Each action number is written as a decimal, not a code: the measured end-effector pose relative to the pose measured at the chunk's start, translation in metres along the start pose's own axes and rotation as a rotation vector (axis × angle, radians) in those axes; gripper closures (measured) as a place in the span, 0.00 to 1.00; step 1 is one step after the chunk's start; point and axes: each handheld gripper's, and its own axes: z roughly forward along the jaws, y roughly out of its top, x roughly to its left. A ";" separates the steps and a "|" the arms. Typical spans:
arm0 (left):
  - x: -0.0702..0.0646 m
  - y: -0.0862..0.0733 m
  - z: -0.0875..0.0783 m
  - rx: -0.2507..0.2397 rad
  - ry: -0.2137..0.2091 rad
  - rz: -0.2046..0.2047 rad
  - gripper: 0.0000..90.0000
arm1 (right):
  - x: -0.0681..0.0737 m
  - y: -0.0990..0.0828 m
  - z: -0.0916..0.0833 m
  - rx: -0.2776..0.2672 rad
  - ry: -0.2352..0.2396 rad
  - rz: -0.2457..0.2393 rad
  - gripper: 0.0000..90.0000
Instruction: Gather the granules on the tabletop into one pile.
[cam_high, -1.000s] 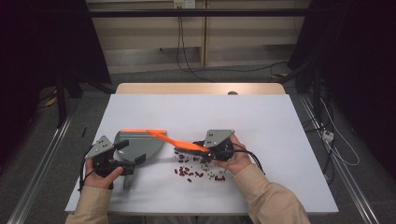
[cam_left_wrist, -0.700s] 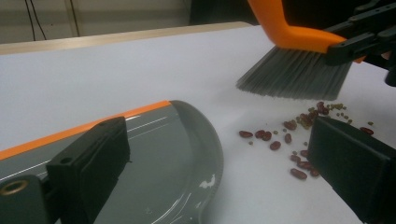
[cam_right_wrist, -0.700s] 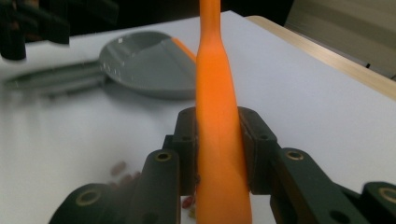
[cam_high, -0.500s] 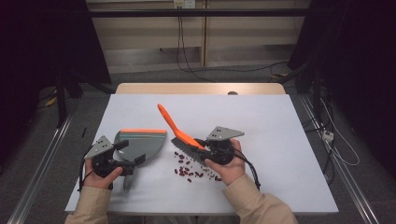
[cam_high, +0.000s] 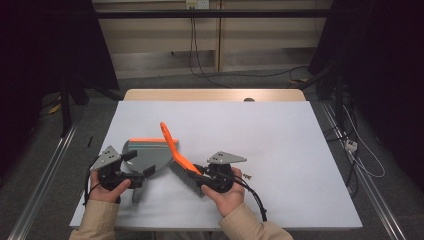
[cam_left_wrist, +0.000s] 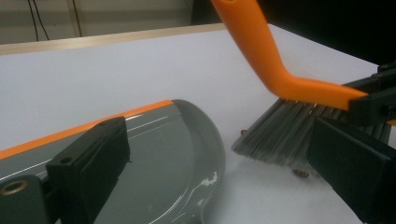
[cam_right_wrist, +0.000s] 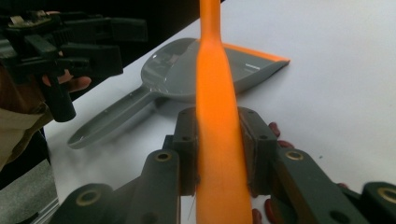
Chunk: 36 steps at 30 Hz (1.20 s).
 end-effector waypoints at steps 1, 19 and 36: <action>0.000 0.000 0.000 0.000 -0.001 -0.002 0.06 | 0.001 -0.002 0.002 0.009 0.004 0.005 0.79; -0.002 0.000 0.002 0.004 0.000 0.009 0.06 | -0.024 -0.011 -0.016 0.043 -0.141 0.021 0.79; -0.003 0.000 0.003 0.005 -0.001 0.013 0.06 | -0.044 -0.016 -0.040 0.023 -0.199 0.039 0.79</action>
